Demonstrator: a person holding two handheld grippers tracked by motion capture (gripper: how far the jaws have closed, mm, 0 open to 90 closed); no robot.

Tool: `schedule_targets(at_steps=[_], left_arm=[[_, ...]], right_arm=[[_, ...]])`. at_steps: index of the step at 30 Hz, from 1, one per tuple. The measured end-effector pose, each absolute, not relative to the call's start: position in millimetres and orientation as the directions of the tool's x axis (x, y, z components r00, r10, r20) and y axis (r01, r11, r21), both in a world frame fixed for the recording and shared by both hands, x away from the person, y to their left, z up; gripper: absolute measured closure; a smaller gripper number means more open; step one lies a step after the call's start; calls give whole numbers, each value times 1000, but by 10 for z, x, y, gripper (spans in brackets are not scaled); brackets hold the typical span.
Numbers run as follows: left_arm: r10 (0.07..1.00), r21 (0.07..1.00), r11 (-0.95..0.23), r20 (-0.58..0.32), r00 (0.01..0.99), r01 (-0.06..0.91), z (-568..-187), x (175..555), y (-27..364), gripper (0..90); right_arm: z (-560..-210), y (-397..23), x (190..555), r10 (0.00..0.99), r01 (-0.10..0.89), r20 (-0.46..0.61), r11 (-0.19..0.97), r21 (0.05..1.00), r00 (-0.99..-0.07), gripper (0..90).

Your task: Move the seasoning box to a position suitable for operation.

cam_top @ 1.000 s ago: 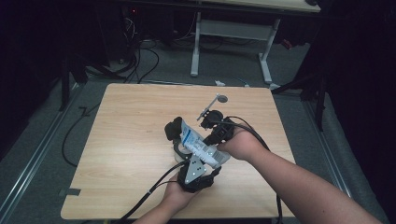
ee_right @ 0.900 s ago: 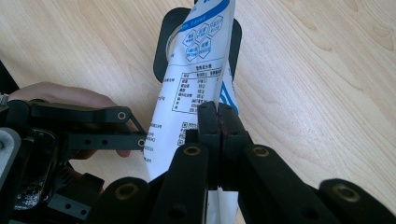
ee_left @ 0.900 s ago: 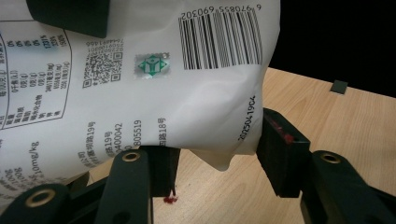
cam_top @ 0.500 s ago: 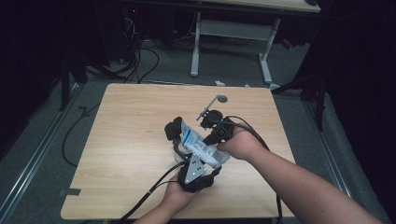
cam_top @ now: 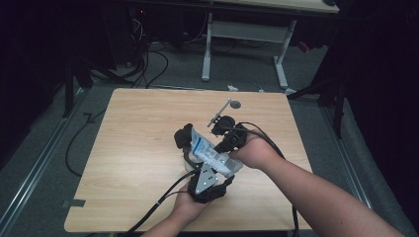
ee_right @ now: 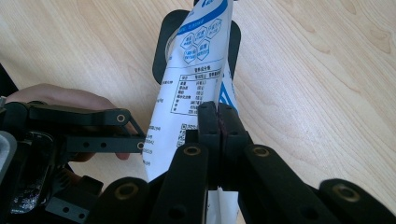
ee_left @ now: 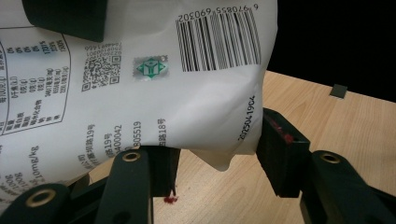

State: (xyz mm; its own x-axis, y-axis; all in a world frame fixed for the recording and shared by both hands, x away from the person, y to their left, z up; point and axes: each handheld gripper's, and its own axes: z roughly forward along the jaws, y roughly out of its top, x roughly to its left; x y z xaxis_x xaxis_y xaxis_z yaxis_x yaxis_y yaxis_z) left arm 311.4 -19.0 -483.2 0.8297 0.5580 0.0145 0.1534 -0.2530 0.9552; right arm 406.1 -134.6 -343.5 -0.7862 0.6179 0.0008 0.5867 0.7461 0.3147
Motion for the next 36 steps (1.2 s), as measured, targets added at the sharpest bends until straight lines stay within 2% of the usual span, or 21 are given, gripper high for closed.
schedule_targets(at_steps=[36], left_arm=[[567,962,-233,13,824,145,-4773,3129,-177,527]], right_arm=[[-3386,-1297,4074,612,577,-10,751,321,-791,900]])
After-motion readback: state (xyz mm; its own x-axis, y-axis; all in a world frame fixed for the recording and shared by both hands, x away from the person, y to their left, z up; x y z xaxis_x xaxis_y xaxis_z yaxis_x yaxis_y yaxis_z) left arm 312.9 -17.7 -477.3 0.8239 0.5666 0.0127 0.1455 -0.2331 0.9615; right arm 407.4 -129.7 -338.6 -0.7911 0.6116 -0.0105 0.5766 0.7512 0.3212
